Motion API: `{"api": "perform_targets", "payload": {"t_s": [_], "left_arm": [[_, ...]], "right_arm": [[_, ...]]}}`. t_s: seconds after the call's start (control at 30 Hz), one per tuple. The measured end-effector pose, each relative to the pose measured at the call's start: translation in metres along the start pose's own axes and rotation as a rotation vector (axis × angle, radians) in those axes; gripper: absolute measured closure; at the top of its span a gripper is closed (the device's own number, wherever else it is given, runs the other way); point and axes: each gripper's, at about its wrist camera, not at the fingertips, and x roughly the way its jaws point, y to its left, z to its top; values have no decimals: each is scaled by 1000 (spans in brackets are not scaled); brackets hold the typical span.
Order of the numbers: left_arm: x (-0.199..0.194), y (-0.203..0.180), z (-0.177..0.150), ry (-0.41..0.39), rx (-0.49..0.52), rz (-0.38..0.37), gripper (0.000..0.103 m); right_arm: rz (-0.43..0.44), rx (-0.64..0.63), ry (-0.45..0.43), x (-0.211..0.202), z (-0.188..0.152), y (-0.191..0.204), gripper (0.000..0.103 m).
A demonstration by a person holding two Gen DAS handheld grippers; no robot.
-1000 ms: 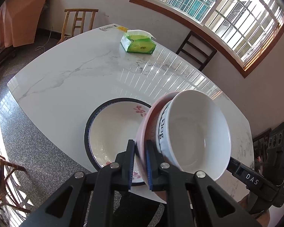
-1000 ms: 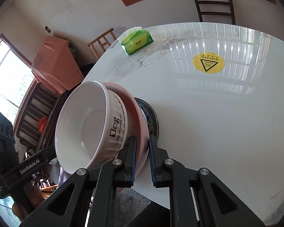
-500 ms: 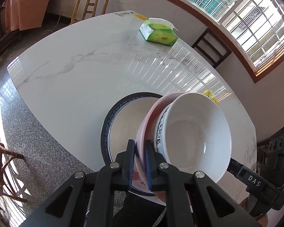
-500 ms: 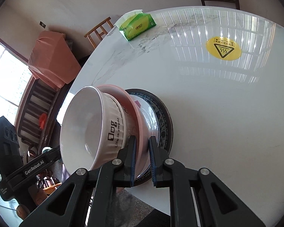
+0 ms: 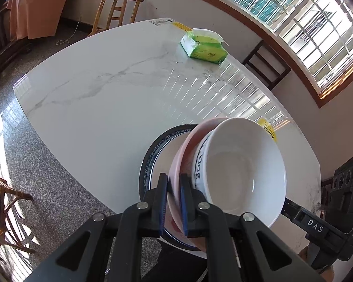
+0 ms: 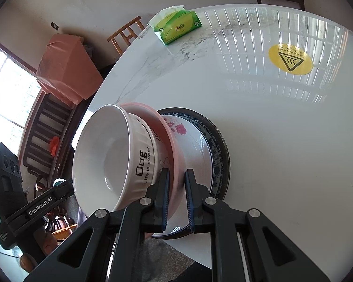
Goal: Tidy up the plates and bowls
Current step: 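Carry the nested bowls over the plate stack with both grippers, then lower the nested bowls onto the pink-flower plate and open both grippers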
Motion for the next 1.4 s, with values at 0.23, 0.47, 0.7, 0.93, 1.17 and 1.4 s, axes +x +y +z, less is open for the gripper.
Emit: {"api": "perform_targets", "payload": {"t_s": [0.23,0.47,0.7,0.93,1.17,1.4], "left_arm": [[-2,-2,-5,-48,52,11,94],[-2,-6,-9,-103,110,42,94],[-3,-12,-15,-160,163,78,94],[-3,-15,-21,-224,211,120,91],[-3,-20,-31,-312,264,181,85],[-3,-19,-40,-406,311,234,72]], "right_arm": [[-3,-25,-17,-1,0,3,89],[-16,-54,-43,-1,1,7,89],[-40,-86,-78,-3,-4,11,89],[-51,-101,-115,-5,-7,12,89],[-71,-126,-160,-6,-11,15,86],[-81,-130,-208,-7,-15,14,84]]}}
